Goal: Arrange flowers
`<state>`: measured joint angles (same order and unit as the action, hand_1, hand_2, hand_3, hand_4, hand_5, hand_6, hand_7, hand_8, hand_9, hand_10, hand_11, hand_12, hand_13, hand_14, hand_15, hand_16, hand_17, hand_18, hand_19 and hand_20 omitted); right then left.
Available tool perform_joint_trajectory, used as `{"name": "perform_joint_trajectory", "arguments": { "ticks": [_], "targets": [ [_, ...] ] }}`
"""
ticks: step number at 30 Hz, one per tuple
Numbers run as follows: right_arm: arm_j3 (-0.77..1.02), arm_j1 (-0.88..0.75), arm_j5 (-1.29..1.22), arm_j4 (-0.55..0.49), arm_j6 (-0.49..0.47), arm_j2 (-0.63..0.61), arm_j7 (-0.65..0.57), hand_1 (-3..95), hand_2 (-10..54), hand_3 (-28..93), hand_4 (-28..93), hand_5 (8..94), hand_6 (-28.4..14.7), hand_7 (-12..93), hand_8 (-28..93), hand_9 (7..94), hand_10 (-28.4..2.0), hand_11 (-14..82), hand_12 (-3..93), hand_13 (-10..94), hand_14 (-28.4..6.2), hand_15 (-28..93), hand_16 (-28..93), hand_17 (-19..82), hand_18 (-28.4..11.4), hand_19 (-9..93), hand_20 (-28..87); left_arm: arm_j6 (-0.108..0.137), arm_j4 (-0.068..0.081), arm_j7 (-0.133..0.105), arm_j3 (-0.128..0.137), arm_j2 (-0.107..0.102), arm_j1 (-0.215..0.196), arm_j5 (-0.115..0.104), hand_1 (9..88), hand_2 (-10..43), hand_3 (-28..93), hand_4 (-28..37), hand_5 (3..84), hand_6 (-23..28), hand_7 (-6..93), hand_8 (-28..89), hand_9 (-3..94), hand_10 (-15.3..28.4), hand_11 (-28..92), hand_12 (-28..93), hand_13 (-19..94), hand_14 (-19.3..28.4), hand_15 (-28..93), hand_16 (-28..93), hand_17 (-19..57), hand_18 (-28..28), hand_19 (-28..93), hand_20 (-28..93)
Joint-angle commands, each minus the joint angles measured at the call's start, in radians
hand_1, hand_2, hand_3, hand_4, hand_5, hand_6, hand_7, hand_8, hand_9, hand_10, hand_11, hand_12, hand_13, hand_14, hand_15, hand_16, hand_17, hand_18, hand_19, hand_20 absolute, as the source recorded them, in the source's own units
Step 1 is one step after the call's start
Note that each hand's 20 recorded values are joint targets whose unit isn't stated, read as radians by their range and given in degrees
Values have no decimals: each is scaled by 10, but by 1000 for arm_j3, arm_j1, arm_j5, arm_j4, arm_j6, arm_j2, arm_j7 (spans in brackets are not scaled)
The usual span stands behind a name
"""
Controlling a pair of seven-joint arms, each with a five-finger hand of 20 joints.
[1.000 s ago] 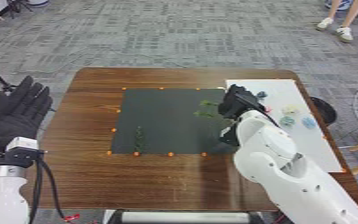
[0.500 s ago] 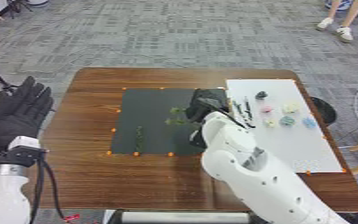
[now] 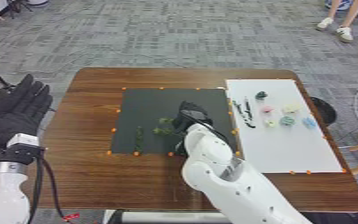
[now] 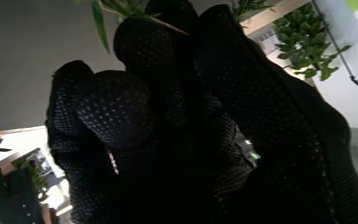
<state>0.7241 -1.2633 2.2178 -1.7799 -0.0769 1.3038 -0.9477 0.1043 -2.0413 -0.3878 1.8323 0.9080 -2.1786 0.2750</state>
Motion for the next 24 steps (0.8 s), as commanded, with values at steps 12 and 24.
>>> {"name": "perform_joint_trajectory", "arguments": {
  "ticks": [12,24],
  "targets": [
    [-9,-37,-3,-39,11,-5,12,451,-95,751,-232,704,-61,228,76,756,-149,353,439,717,-128,680,353,347,-284,847,251,11,-12,-27,36,10,-47,-7,241,124,764,-283,412,67,79,-78,329,135,167,87,238,107,171,-44,-24,89,178,103],
    [-29,-49,84,-104,91,-87,28,332,-95,766,-216,609,-98,174,-67,680,-197,427,324,682,-148,697,355,336,-284,847,256,11,-21,-48,61,25,-78,-12,239,112,762,-283,407,67,79,-77,326,134,165,88,237,107,168,-45,-25,92,176,103]
  ]
}}
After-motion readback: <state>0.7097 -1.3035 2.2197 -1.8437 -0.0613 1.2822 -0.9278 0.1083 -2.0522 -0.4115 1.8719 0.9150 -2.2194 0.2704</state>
